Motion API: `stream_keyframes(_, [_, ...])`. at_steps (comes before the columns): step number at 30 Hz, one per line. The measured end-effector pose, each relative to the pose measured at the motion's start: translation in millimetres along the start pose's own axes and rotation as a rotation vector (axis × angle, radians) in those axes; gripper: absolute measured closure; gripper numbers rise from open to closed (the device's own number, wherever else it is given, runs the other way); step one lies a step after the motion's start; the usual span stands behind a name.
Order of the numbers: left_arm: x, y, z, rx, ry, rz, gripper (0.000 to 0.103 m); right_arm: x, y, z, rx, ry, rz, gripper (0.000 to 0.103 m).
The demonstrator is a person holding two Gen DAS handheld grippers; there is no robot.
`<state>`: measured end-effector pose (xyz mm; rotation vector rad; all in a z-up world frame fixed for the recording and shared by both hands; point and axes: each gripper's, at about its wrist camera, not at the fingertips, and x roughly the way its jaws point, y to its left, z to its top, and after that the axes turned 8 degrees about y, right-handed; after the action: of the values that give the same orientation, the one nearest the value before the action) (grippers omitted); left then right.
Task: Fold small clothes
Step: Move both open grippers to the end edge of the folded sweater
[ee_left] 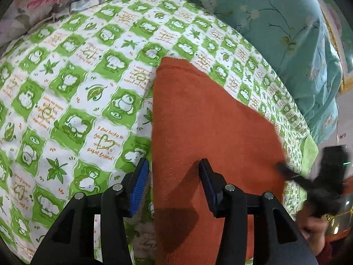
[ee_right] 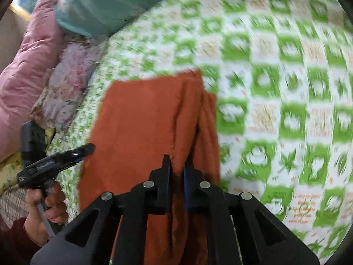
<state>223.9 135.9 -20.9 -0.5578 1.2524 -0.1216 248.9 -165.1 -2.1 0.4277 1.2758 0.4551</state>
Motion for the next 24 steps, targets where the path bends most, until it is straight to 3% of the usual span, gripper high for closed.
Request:
stream_keyframes(1, [1,-3,0,0.014,0.0,0.011,0.055,-18,11,3,-0.054,-0.064,0.105,0.093])
stream_keyframes(2, [3,-4,-1,0.021,0.004,0.024,0.055,-26,15,4,-0.083,-0.081,0.108,0.093])
stream_keyframes(4, [7,-4,-1,0.02,0.009,0.034,0.054,-22,5,10,-0.078,-0.046,0.058,0.093])
stream_keyframes(8, [17,-5,-1,0.021,0.016,0.044,0.053,16,-50,4,0.063,0.081,-0.031,0.093])
stream_keyframes(16, [18,-11,-6,0.056,0.023,0.106,0.051,24,-52,-3,0.099,0.074,-0.074,0.092])
stream_keyframes(20, [-9,-13,-35,0.109,0.019,0.12,0.052,-3,-35,-13,0.098,0.041,-0.096,0.08])
stream_keyframes(24, [-36,-10,-91,0.156,0.036,0.105,0.049,-39,-29,-50,0.113,-0.001,-0.056,0.065])
